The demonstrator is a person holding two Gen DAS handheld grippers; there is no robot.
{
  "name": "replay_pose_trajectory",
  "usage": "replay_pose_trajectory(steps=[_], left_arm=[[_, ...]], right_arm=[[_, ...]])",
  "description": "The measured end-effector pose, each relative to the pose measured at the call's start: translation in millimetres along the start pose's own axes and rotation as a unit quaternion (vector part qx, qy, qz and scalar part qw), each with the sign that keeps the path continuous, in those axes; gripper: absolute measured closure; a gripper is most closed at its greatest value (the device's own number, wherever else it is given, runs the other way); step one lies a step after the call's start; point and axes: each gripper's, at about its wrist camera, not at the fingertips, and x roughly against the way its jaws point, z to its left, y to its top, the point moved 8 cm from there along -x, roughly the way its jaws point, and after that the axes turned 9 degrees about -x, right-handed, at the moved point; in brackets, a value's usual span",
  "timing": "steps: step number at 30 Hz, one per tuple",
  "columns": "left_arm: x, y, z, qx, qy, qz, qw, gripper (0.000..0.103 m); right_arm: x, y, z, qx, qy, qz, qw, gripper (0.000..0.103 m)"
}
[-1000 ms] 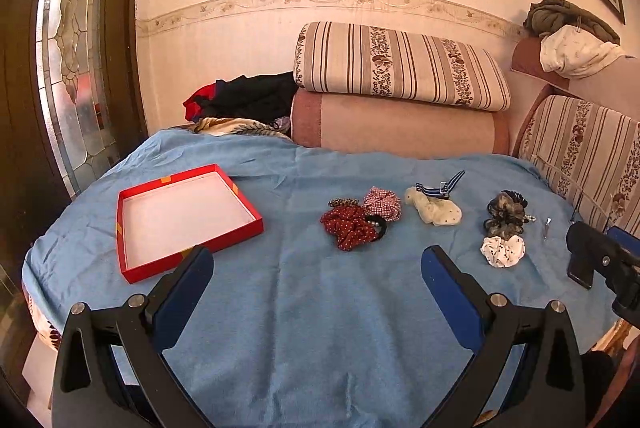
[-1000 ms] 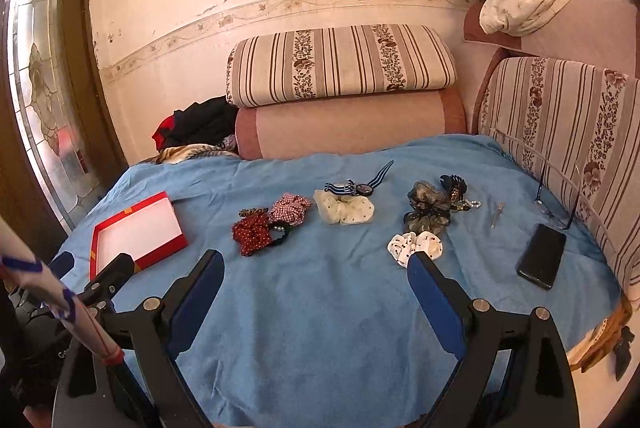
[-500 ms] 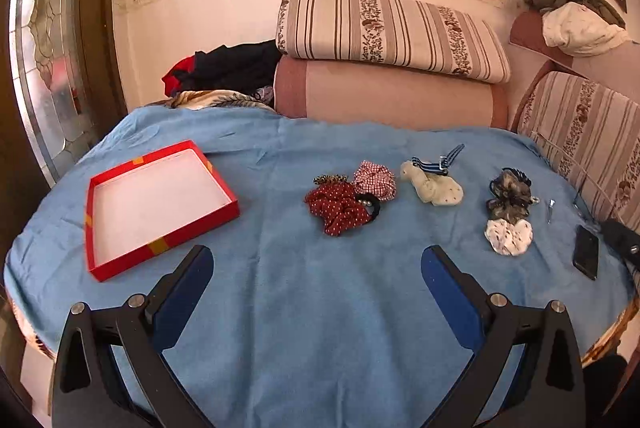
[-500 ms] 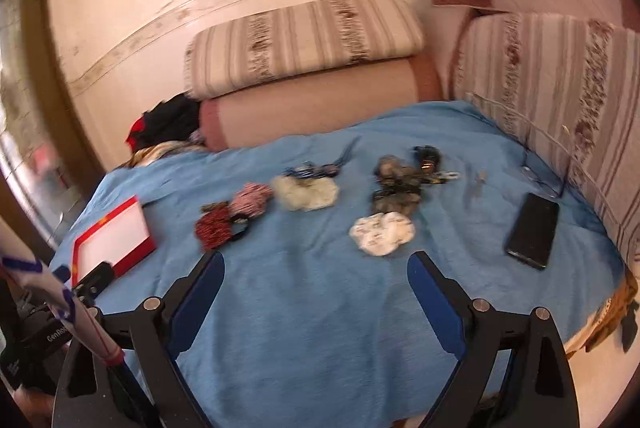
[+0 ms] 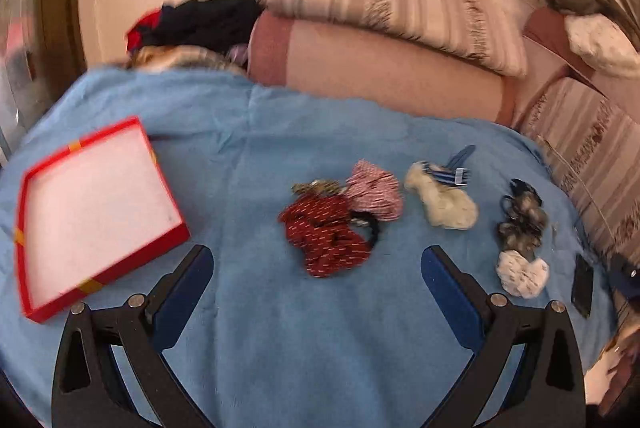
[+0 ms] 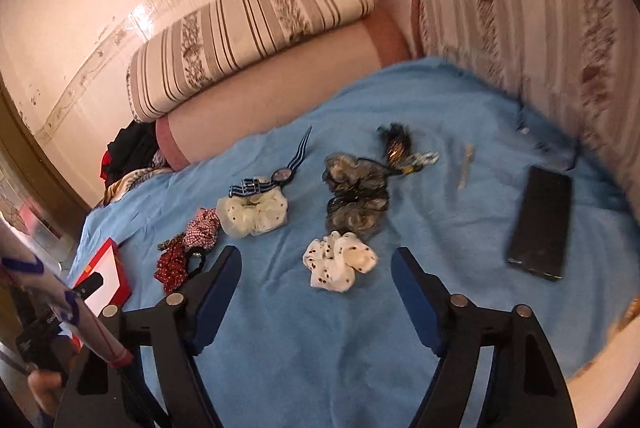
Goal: Organize jewelry
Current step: 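Grasp the red polka-dot scrunchie with the left tool while the right grasps the white cherry scrunchie, then carry both scrunchies over the red-rimmed white box with both tools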
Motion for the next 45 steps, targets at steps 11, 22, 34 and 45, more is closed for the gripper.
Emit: replay_pose_trajectory(steps=[11,22,34,45], left_arm=[[-39.9,-11.5,33.9,0.031,-0.022,0.027,0.9989,0.0],[-53.6,-6.8,14.0,0.004,-0.028,0.025,0.9993,0.009],[-64.7,-9.0,6.7,-0.01,-0.04,0.034,0.9986,0.015],[-121.8,-13.1,1.3,0.008,-0.054,0.086,0.9948,0.047]], right_arm=[[-63.6,-3.4,-30.2,-0.06,0.017,0.051,0.997,0.026],[-93.3,-13.0,-38.0,-0.083,0.023,0.085,0.993,0.038],[-121.6,-38.1,-25.7,-0.054,0.002,0.121,0.991,0.091],[-78.2,-38.3,41.0,0.031,0.098,0.061,0.993,0.091]])
